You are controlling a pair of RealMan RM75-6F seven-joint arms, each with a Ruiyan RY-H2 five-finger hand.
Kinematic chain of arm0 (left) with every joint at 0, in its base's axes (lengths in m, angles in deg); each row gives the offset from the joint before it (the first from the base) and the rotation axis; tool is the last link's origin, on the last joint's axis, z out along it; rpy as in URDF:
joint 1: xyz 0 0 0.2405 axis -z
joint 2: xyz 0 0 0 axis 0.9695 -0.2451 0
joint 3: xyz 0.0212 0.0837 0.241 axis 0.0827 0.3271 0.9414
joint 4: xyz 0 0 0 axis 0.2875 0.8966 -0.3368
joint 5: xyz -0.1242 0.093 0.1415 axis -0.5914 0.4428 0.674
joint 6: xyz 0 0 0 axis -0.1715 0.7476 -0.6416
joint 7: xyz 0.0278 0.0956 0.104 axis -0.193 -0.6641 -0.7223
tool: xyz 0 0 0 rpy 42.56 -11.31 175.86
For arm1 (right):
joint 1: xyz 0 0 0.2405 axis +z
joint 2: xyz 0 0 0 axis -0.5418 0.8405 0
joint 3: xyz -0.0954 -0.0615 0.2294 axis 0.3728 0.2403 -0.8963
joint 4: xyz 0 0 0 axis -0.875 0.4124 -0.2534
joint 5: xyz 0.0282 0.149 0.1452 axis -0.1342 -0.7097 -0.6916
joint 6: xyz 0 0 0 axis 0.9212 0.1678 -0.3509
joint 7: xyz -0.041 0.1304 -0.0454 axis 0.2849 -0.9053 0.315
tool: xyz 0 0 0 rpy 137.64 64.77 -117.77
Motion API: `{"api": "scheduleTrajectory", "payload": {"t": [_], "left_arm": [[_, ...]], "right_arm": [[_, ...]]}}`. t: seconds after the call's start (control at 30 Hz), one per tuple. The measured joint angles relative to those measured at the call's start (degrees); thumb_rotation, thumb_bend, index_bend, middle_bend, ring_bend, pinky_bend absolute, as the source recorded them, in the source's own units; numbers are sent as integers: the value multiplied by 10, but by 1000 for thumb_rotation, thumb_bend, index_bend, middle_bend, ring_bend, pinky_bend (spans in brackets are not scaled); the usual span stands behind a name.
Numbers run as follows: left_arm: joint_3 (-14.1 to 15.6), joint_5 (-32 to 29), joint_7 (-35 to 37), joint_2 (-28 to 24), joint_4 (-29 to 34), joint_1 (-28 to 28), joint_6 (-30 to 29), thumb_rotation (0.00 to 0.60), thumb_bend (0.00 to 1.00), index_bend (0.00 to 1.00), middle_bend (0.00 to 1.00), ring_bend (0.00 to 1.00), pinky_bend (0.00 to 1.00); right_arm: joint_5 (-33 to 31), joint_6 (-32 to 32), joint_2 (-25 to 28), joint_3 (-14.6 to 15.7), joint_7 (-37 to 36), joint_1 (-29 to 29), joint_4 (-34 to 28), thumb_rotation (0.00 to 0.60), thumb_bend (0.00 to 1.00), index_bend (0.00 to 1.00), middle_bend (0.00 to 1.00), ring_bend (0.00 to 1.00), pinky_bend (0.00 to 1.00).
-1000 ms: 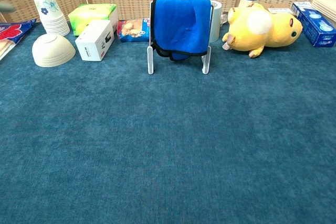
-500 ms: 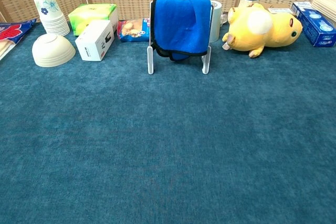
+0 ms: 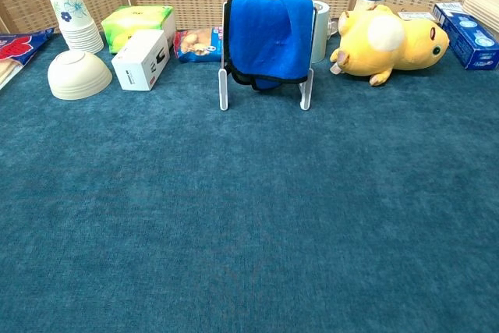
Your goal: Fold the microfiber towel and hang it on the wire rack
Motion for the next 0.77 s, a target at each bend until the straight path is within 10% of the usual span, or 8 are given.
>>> {"api": "scheduleTrajectory", "payload": {"t": [0.77], "left_arm": [[-40, 8, -26, 5, 19, -10, 33, 600, 202, 234, 62, 0, 0]], "right_arm": [[-1, 13, -14, -1, -25, 2, 25, 600, 317, 0, 0, 0, 0]]}}
